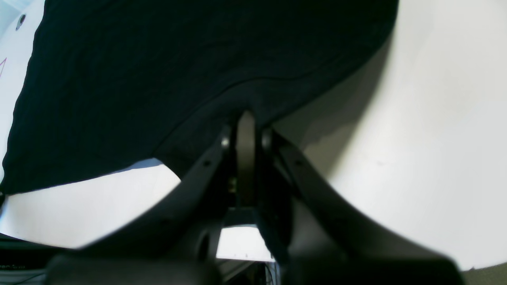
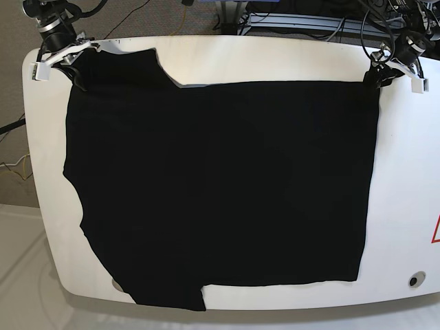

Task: Fold the T-shirt properly
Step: 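Open the left gripper and reposition it along the shirt's shoulder edge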

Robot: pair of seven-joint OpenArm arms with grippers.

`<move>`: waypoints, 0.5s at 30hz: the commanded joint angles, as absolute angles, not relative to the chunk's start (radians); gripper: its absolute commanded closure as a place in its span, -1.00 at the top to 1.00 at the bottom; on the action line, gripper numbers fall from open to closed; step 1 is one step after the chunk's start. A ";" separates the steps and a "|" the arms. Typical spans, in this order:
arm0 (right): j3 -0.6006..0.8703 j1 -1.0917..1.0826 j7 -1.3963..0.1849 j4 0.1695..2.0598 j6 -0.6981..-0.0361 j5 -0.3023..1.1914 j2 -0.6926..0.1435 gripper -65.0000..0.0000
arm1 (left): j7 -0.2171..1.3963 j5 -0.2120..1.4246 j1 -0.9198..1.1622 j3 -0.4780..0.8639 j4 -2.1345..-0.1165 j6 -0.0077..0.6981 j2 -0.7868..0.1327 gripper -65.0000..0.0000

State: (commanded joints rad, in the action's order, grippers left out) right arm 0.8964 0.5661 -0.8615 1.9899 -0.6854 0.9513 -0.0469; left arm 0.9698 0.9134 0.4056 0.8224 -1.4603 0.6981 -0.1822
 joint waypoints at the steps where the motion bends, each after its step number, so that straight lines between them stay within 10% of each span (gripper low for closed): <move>1: 0.896 0.566 -0.862 1.989 -0.685 0.952 -0.046 -1.00 | 0.970 0.913 0.407 0.823 -1.466 0.698 -0.181 -0.10; 15: 0.897 0.568 -0.863 1.984 -0.698 0.951 -0.048 -1.00 | 0.993 0.900 0.420 0.825 -1.550 0.698 -0.159 -0.13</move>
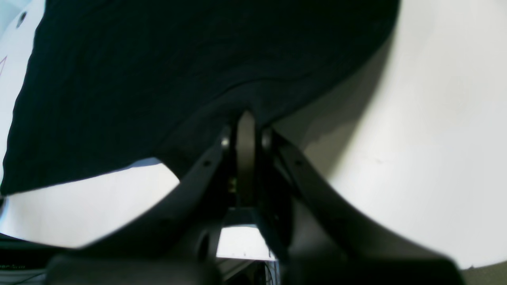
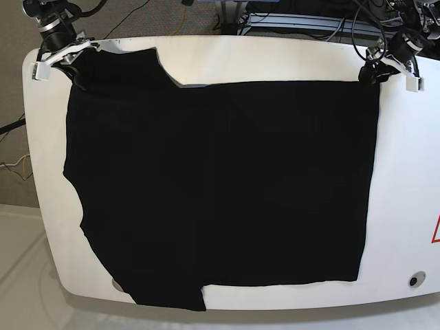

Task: Fold the T-shirt properly
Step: 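Open the left gripper and reposition it along the shirt's shoulder edge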

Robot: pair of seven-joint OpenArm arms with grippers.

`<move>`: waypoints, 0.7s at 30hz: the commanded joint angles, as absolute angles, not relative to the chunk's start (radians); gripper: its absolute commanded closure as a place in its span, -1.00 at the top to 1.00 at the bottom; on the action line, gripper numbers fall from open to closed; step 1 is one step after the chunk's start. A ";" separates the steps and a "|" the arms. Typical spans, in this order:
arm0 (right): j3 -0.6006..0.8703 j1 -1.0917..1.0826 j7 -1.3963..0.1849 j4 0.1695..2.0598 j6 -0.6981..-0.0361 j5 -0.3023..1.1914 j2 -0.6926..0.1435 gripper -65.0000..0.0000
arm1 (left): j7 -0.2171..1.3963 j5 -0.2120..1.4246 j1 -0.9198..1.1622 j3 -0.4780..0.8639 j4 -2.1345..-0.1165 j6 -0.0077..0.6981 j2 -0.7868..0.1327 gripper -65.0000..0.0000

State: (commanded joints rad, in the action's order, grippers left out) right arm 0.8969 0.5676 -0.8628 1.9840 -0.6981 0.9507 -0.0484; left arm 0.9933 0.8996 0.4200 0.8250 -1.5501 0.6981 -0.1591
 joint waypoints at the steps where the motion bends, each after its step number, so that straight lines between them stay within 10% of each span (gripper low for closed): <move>1: 0.899 0.568 -0.863 1.987 -0.698 0.952 -0.048 -1.00 | 0.994 0.900 0.418 0.827 -1.556 0.698 -0.161 -0.14; 21: 0.900 0.566 -0.863 1.993 -0.698 0.950 -0.047 -1.00 | 0.996 0.884 0.409 0.814 -1.548 0.698 -0.156 -0.34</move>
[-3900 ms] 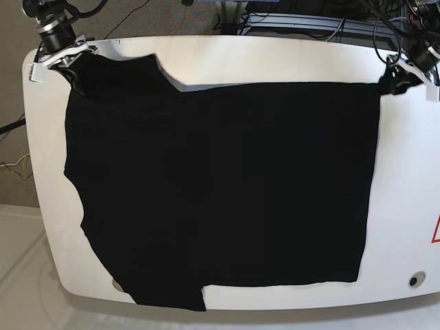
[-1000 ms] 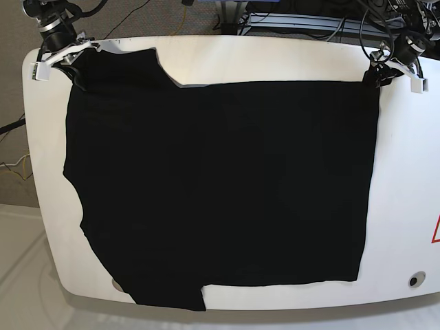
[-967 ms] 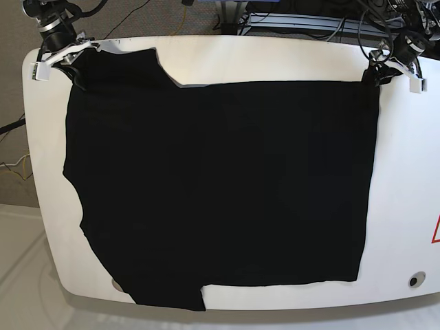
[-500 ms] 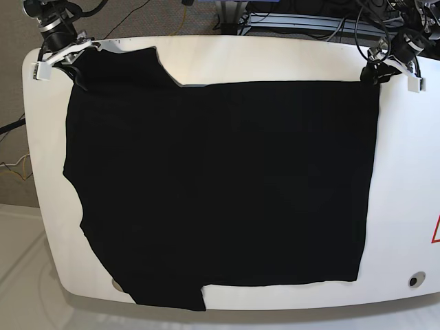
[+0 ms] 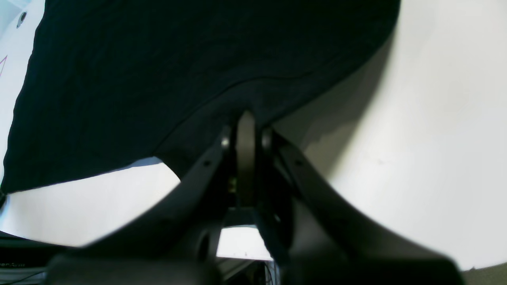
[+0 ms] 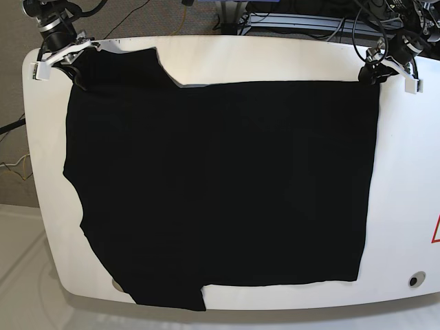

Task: Fold the T-shirt properly
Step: 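Open the left gripper and reposition it along the shirt's shoulder edge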

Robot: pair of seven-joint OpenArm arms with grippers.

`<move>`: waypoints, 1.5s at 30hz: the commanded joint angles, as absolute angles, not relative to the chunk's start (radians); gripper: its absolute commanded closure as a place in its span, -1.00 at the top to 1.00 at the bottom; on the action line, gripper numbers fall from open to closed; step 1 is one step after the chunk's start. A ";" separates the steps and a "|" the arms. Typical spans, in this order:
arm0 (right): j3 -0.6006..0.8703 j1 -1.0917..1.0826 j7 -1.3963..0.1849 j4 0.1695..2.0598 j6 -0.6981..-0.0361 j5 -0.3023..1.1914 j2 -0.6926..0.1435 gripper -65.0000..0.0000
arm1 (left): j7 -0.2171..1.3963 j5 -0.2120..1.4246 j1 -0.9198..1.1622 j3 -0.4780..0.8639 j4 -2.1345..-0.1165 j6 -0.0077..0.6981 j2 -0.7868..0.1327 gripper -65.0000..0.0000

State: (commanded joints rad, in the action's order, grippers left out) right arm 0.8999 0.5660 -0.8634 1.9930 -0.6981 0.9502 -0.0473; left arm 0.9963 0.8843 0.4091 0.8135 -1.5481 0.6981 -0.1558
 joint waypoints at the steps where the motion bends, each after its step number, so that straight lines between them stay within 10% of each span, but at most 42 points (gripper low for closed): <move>1: 0.901 0.566 -0.863 1.994 -0.698 0.950 -0.047 -1.00 | 0.989 0.885 0.410 0.811 -1.549 0.698 -0.156 -0.39; 12: 0.899 0.564 -0.859 1.991 -0.698 0.947 -0.046 -1.00 | 0.948 0.883 0.418 0.797 -1.556 0.698 -0.153 -0.96; 22: 0.901 0.565 -0.865 1.986 -0.698 0.940 -0.048 -1.00 | 1.005 0.881 0.419 0.801 -1.564 0.698 -0.148 -0.36; 45: 0.899 0.563 -0.861 1.985 -0.698 0.940 -0.046 -1.00 | 1.059 0.955 0.402 0.996 -1.537 0.698 -0.133 -0.34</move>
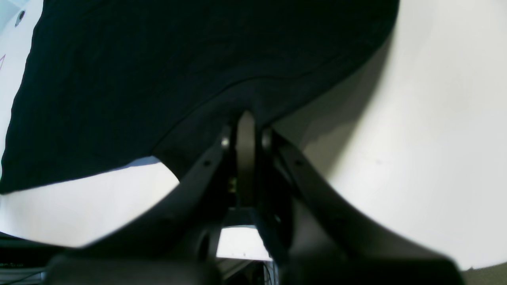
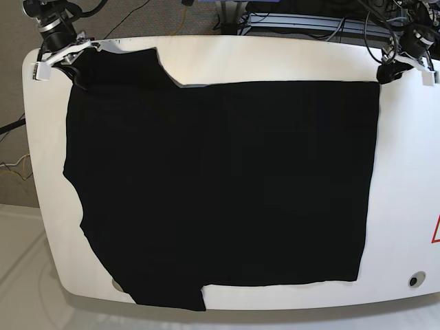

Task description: Fold the T-shirt properly

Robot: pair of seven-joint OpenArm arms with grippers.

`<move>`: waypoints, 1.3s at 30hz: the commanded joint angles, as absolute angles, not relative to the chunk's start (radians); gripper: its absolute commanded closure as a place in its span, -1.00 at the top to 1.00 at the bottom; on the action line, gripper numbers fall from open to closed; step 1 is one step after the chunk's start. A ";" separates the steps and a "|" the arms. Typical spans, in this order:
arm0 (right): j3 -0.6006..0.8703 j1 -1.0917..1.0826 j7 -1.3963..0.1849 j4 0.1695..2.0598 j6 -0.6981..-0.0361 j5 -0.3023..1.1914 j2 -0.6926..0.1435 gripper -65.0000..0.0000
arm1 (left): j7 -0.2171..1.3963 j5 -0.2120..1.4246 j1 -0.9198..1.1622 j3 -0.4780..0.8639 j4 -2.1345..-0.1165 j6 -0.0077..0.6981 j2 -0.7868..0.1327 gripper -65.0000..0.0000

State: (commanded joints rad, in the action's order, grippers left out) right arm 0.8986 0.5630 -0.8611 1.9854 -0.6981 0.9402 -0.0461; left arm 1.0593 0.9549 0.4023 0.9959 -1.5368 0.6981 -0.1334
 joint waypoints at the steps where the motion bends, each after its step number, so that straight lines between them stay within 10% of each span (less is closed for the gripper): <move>1: 0.898 0.563 -0.860 1.985 -0.698 0.940 -0.046 -1.00 | 1.060 0.964 0.404 1.001 -1.536 0.698 -0.134 -0.34; 39: 0.890 0.559 -0.858 1.986 -0.698 0.943 -0.044 -1.00 | 1.057 0.874 0.398 0.769 -1.552 0.698 -0.106 -0.43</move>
State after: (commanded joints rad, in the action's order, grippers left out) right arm 0.8899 0.5589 -0.8584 1.9863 -0.6981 0.9430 -0.0440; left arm 1.0566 0.8738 0.3975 0.7695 -1.5521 0.6981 -0.1056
